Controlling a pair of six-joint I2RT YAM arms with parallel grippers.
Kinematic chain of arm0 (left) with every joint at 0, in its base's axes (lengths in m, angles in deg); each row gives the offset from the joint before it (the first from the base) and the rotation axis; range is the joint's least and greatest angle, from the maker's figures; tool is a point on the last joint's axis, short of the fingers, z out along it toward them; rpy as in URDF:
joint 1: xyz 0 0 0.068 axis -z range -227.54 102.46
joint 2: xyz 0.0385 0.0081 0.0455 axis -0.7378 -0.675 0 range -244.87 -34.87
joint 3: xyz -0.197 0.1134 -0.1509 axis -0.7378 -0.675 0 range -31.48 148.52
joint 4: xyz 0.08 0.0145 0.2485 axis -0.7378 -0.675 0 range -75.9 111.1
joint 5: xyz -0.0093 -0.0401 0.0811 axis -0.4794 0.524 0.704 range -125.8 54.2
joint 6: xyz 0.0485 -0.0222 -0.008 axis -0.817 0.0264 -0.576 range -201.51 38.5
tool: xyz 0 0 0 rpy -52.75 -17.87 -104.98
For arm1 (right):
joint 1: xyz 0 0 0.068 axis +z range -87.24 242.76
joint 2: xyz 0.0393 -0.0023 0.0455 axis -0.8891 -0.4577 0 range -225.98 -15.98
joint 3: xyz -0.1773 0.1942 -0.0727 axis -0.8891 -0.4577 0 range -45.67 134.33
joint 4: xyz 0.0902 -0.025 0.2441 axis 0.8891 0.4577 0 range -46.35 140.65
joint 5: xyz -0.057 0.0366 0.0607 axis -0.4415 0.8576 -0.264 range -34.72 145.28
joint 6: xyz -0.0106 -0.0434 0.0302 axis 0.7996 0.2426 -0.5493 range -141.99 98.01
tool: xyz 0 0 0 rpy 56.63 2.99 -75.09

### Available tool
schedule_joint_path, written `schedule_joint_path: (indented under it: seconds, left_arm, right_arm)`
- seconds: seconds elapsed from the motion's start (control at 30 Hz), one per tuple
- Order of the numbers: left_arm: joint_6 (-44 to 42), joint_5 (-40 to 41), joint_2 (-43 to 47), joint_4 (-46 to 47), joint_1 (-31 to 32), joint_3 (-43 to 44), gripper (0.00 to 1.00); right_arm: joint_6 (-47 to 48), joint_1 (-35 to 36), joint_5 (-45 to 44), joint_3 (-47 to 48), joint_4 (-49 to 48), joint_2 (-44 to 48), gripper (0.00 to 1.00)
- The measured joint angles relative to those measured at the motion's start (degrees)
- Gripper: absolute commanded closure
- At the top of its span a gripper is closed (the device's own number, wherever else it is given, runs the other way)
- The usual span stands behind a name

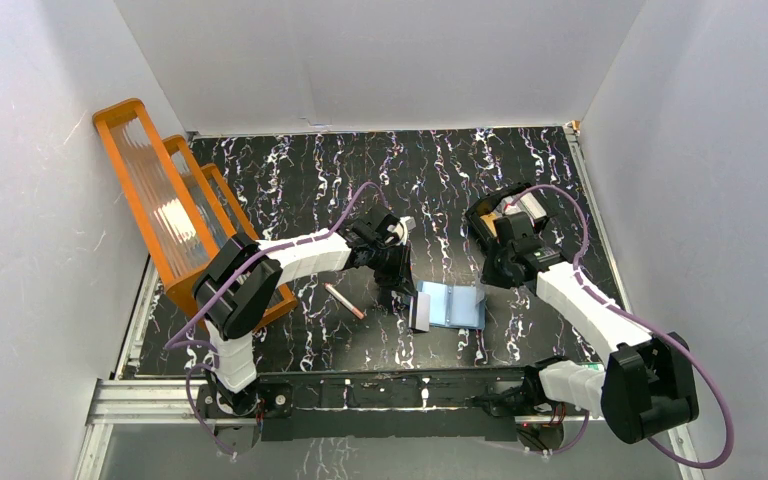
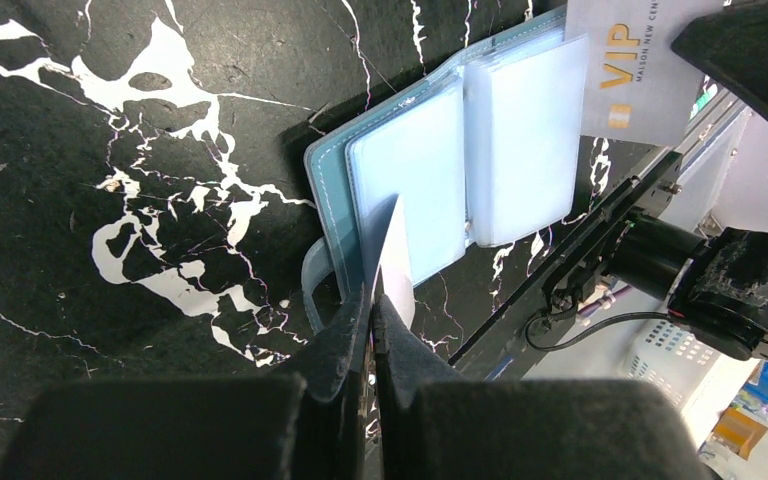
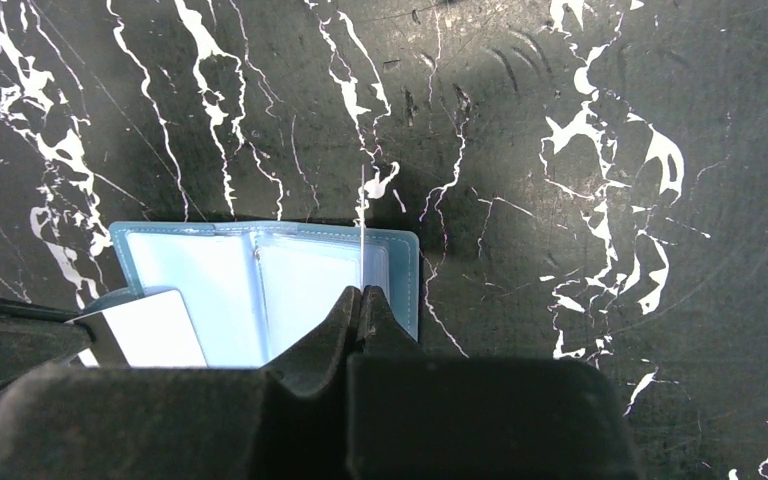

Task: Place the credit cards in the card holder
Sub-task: Adjust the card slot at the card holder, then insert the credit card into the card holder.

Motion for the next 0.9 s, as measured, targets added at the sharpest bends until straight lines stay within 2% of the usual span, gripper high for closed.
schedule_joint_path:
  seconds: [0.3, 0.53, 0.9]
  left_arm:
    - [1.8, -2.1, 0.0, 0.9, 0.2, 1.2, 1.00]
    - [5.4, -6.8, -0.4, 7.6, 0.8, 3.1, 1.00]
    - [7.5, -10.4, -6.4, 12.9, 1.5, 5.4, 1.00]
  right_arm:
    - [0.0, 0.0, 1.0, 3.2, 3.0, 2.1, 1.00]
    - [0.1, 0.0, 1.1, 4.8, 3.9, 3.0, 1.00]
    - [-0.4, 0.0, 3.0, 5.9, 5.3, 4.8, 1.00]
